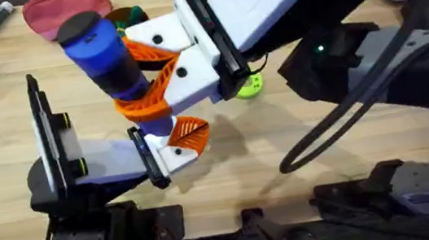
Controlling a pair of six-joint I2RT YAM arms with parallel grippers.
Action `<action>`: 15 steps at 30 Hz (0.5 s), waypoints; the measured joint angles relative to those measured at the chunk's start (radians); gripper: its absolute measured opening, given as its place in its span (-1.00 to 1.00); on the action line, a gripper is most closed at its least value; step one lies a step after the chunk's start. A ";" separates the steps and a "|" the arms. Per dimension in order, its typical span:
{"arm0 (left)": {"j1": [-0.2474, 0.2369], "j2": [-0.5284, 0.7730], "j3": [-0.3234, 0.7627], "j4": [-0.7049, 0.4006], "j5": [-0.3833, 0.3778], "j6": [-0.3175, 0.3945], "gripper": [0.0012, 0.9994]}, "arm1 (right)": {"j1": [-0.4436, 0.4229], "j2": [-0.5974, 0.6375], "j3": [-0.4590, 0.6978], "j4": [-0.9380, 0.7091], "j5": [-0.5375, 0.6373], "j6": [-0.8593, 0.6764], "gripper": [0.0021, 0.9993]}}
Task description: Pick up the gripper from the table and insert it into the empty holder that is missing its gripper. Then pick up a screw, insert it into the mounting hole, and use the screwdriver to tighten it. Finally, clean up the table by picking up the vegetable and placing it into the bucket.
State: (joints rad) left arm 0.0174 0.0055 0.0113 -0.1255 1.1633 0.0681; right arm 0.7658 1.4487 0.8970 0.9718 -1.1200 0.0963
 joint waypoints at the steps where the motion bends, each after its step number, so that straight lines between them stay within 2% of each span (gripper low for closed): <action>1: 0.000 0.000 0.000 0.000 0.000 0.000 -0.97 | 0.000 0.000 0.000 0.000 0.000 0.000 -0.95; 15: 0.000 0.000 0.000 0.000 0.000 -0.001 -0.97 | 0.000 0.001 0.003 -0.045 0.000 -0.022 -0.95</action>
State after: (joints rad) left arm 0.0174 0.0055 0.0113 -0.1257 1.1633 0.0673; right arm 0.7658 1.4499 0.9005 0.9269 -1.1198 0.0746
